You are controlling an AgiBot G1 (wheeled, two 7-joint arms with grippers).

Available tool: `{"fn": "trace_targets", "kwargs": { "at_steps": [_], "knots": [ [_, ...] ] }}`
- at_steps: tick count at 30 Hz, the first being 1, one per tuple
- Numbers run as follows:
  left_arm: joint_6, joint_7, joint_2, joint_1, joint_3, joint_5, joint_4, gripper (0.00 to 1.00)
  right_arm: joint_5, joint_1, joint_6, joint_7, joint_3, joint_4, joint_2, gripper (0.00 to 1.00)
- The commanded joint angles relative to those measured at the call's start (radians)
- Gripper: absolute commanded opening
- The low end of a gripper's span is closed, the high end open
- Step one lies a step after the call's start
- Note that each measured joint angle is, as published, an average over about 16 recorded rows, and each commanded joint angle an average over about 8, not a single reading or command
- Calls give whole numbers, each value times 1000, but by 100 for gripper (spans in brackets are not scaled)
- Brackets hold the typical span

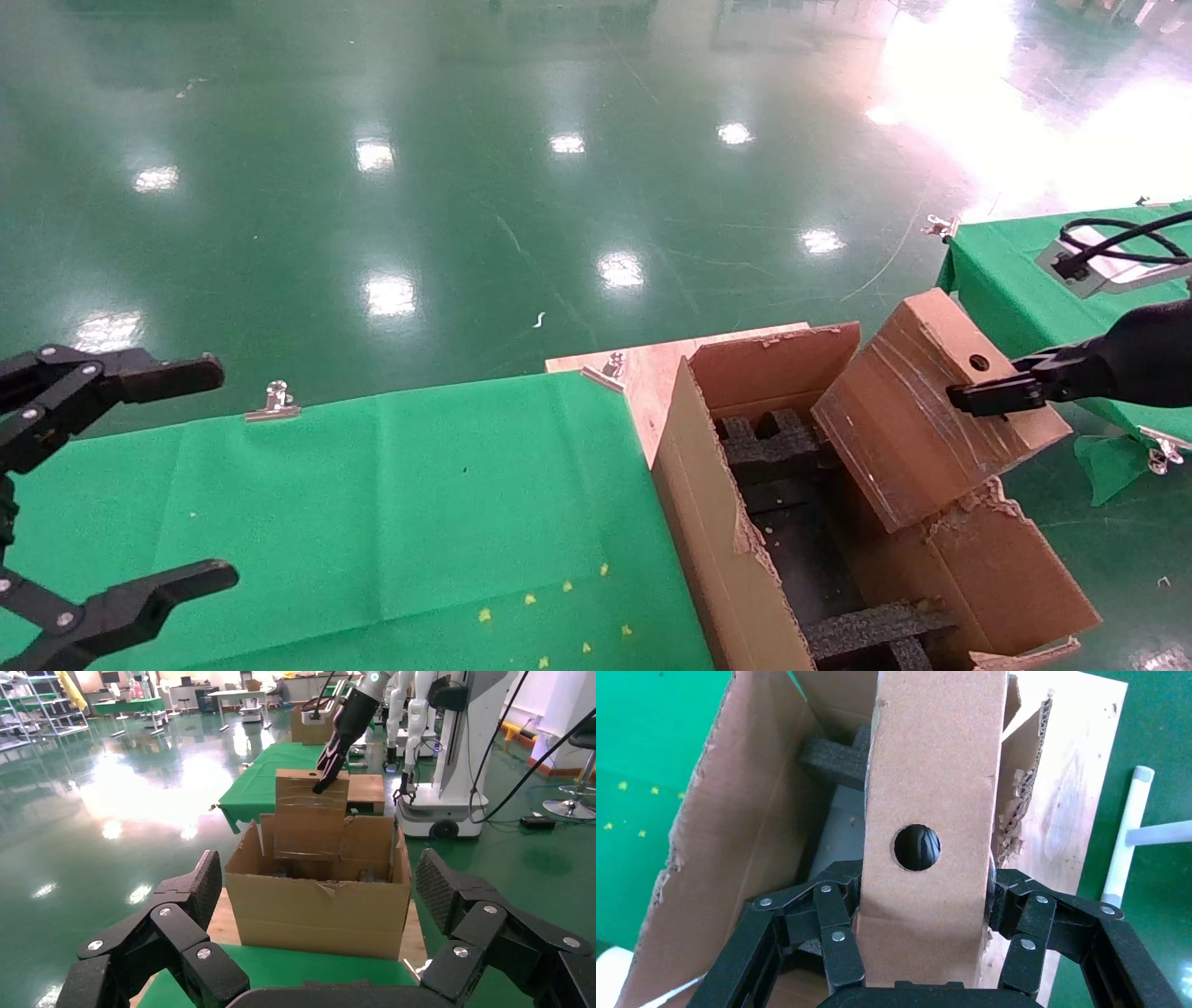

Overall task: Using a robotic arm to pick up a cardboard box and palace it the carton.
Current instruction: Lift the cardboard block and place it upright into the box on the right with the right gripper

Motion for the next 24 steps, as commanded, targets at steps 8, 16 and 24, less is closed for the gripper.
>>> {"fn": "trace_targets", "kwargs": {
  "at_steps": [8, 16, 24],
  "knots": [
    [0, 0, 0, 0, 0, 0, 0, 100, -26, -26, 29, 97, -22, -10, -5, 0],
    [0, 0, 0, 0, 0, 0, 0, 100, -32, -67, 62, 154, -38, 1, 0, 0],
    [0, 0, 0, 0, 0, 0, 0, 100, -6, -132, 111, 188, -46, 7, -7, 0]
  ]
}}
